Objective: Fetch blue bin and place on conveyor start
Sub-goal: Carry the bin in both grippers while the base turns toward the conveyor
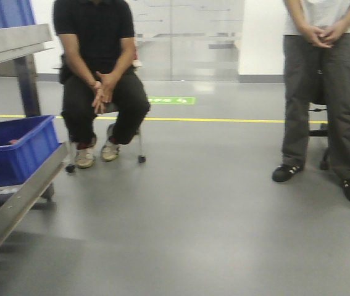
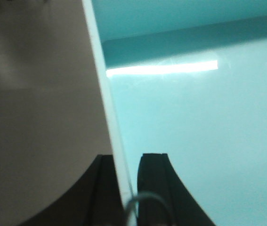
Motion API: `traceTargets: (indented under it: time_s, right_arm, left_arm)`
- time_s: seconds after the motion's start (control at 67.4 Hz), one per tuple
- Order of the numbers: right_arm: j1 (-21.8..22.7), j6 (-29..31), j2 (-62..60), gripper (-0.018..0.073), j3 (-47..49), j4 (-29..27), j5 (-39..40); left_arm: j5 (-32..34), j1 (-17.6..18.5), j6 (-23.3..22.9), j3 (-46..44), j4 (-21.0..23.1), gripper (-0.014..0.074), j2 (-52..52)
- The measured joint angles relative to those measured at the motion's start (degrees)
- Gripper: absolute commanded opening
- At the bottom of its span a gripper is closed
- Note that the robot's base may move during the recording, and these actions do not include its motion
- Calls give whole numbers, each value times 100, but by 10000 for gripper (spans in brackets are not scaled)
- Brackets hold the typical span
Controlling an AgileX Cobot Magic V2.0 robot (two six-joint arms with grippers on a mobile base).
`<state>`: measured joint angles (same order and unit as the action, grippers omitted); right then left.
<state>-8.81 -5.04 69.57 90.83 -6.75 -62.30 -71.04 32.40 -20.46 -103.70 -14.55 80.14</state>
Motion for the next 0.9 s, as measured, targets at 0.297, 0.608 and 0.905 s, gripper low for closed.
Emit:
traceTargets:
  time_s: [0.297,0.608,0.905]
  right_arm:
    - [0,0,0,-152,0,0,0]
    - [0,0,0,-152,0,0,0]
    - [0,0,0,-152,0,0,0]
  left_arm:
    - [0,0,0,0,0,-111,0]
    - [0,0,0,0,0,-111,0]
    - [0,0,0,0,0,-111,0]
